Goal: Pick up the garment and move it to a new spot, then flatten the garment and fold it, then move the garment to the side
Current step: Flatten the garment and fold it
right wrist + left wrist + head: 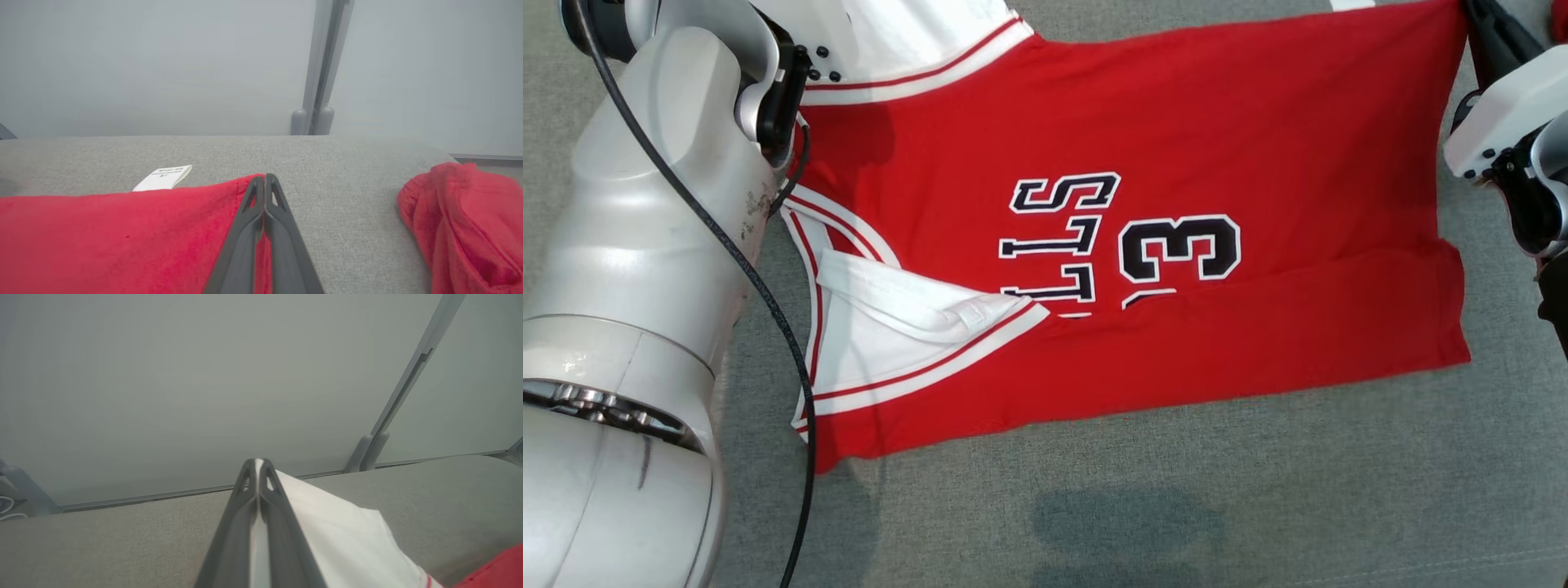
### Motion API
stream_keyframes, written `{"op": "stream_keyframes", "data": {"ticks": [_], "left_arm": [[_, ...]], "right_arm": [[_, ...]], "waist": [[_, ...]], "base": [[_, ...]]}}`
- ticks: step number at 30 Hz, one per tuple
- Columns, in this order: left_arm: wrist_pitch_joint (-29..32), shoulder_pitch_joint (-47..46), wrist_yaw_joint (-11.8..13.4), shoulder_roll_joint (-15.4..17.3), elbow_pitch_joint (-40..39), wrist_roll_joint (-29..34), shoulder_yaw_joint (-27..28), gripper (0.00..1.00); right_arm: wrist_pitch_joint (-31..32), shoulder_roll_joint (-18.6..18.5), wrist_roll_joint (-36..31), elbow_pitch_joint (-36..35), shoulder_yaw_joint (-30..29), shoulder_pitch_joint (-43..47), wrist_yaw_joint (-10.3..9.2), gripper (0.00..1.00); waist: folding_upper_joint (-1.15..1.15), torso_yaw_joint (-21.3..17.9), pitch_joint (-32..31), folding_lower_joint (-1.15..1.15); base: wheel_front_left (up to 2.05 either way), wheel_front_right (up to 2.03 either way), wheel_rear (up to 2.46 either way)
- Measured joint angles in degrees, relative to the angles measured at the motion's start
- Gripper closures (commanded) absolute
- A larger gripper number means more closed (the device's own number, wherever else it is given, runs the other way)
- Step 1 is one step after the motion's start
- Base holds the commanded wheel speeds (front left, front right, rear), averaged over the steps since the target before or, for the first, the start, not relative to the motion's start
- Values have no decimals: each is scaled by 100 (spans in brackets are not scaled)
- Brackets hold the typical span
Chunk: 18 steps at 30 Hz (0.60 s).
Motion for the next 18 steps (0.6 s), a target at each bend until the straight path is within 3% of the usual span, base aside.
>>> {"op": "stream_keyframes", "data": {"ticks": [8,18], "left_arm": [[-320,175,-318,-46,-157,-208,92,100],[-483,1784,-452,111,-1344,-455,156,100]], "right_arm": [[-646,-69,134,208,377,170,0,100],[-943,-514,576,35,650,1138,0,100]], "waist": [[0,98,-226,0],[0,340,-647,0]], "base": [[0,0,0],[0,0,0]]}}
